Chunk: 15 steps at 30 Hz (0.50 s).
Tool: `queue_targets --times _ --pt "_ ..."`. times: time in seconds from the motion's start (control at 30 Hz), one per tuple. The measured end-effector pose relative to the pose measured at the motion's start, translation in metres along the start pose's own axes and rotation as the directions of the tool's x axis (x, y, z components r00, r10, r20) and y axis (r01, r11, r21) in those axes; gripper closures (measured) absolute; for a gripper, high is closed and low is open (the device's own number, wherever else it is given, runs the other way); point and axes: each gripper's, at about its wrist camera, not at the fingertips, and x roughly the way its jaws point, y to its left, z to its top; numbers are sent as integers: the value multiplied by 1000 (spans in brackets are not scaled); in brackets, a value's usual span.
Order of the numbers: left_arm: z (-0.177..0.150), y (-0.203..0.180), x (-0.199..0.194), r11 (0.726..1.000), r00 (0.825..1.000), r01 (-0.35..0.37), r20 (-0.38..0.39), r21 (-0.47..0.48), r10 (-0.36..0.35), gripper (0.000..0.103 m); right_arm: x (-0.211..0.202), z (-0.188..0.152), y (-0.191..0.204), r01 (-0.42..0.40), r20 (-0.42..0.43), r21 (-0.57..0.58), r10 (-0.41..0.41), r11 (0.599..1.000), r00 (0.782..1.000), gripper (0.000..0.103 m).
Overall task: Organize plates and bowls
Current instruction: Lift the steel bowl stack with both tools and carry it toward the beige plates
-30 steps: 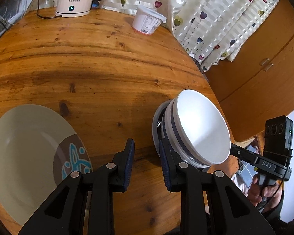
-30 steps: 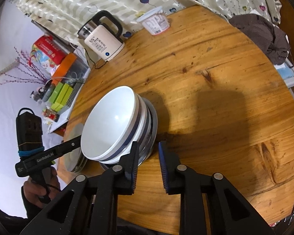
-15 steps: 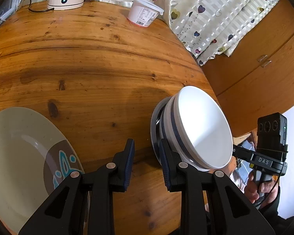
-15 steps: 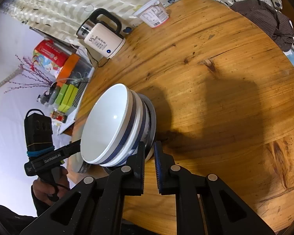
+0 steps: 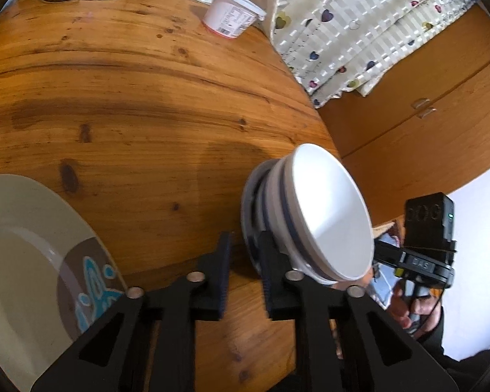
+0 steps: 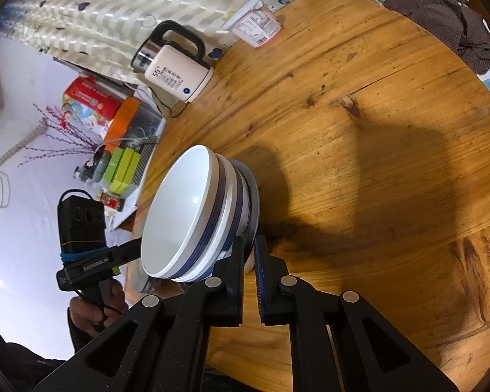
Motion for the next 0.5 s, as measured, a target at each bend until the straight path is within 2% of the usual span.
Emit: queue_targets --times 0.1,0.5 --pt "0 -3 0 1000 1000 3 0 17 -3 96 0 0 -2 -9 1 2 9 1000 1000 95" --pt "1 14 3 992 993 118 -17 -51 -119 96 -1 0 0 -15 4 5 15 1000 1000 95"
